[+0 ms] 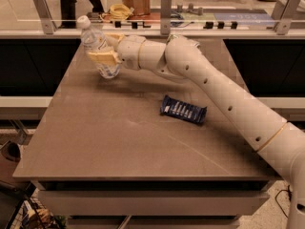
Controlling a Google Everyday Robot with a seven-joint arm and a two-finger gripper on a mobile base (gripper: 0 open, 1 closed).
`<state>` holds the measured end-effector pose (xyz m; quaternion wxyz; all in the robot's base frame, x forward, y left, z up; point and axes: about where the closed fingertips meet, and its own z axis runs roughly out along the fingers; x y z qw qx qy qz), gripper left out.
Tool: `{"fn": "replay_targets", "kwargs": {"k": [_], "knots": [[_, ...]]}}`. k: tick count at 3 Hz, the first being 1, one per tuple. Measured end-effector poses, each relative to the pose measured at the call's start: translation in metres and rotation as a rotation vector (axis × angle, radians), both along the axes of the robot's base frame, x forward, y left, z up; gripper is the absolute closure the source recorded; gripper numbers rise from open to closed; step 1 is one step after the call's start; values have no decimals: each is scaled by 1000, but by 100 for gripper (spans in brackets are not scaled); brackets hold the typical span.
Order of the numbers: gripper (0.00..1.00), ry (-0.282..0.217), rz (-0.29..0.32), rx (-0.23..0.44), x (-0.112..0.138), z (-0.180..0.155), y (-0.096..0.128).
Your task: Place blue plastic bottle upright
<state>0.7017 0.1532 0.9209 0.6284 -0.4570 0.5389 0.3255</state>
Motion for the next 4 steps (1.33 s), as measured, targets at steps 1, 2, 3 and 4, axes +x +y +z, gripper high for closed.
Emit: {"fn": "replay_targets", "kwargs": {"k": [1,2,3,4], "knots": [[58,0,4,0,-1,0,3],[35,0,8,1,-2,0,5],[12,-1,12,1,-3,1,8],[0,-1,17,1,-4,1,11]]}}
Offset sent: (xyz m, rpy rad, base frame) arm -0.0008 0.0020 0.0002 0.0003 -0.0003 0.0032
